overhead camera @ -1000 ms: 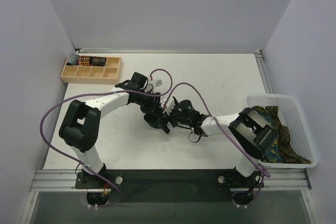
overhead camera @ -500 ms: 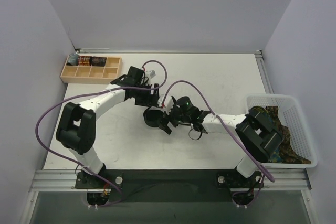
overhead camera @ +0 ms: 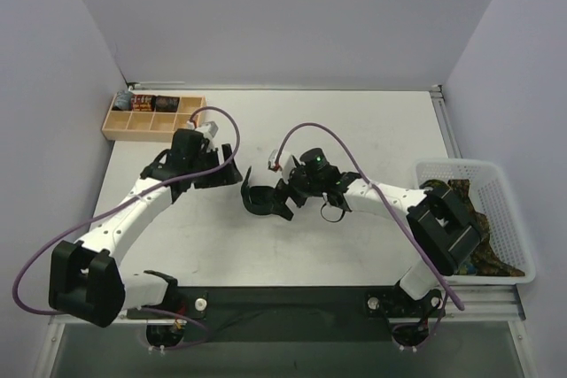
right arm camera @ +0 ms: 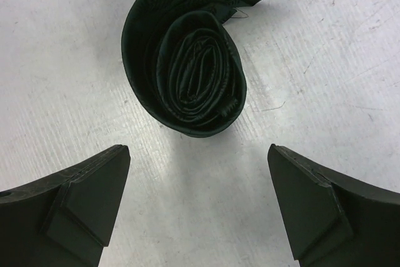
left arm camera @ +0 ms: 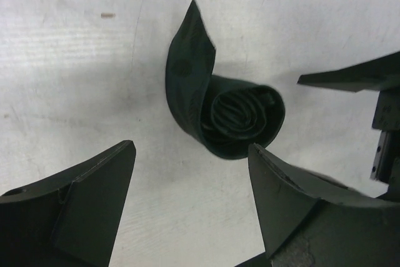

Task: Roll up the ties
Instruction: Roll the tie

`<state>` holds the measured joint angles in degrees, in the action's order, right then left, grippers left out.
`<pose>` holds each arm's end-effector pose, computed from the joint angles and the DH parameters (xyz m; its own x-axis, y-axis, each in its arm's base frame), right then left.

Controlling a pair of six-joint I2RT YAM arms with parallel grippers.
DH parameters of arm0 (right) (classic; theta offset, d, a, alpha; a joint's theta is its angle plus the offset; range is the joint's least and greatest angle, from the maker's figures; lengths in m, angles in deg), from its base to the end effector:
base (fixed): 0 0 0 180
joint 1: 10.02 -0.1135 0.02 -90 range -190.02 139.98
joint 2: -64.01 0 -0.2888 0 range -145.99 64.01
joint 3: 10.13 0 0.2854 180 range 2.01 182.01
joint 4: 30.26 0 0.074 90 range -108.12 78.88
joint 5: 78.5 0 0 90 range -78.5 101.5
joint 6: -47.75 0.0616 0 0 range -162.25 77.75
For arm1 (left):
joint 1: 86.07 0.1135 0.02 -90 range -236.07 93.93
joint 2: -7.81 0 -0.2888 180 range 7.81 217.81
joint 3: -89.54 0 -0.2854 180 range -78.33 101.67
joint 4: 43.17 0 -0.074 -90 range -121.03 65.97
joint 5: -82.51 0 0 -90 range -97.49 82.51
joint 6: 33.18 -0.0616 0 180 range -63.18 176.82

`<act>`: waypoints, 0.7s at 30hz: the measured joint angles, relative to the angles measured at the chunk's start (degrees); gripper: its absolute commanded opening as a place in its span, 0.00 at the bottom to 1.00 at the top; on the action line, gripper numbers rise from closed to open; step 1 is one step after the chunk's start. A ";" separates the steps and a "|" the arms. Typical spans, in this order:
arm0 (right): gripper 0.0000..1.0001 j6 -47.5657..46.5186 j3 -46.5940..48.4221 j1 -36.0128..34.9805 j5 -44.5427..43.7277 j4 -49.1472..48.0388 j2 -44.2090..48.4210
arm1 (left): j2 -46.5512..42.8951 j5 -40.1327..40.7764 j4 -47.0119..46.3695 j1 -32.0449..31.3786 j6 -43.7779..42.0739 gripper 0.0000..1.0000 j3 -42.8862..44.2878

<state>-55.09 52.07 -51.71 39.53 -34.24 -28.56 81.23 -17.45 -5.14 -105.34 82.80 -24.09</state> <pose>0.2751 0.2838 0.2007 -0.1233 -0.3725 -0.9198 -0.9527 0.3040 0.0046 0.2947 -0.1143 0.2599 -0.7938 -0.1796 -0.5811 0.1030 0.9019 -0.4194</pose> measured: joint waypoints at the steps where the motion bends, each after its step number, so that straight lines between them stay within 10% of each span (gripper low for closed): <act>1: 0.99 0.07 0.00 0.20 0.46 0.00 -0.37 | -1.36 0.17 0.02 -0.11 0.31 0.83 -2.03; 21: 0.93 4.52 1.01 1.60 8.55 -13.66 -13.97 | 7.87 -0.39 -10.36 -1.01 8.41 0.59 -6.25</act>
<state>-50.57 53.07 -50.11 48.08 -47.90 -42.53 89.10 -17.84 -15.50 -106.34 91.21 -30.34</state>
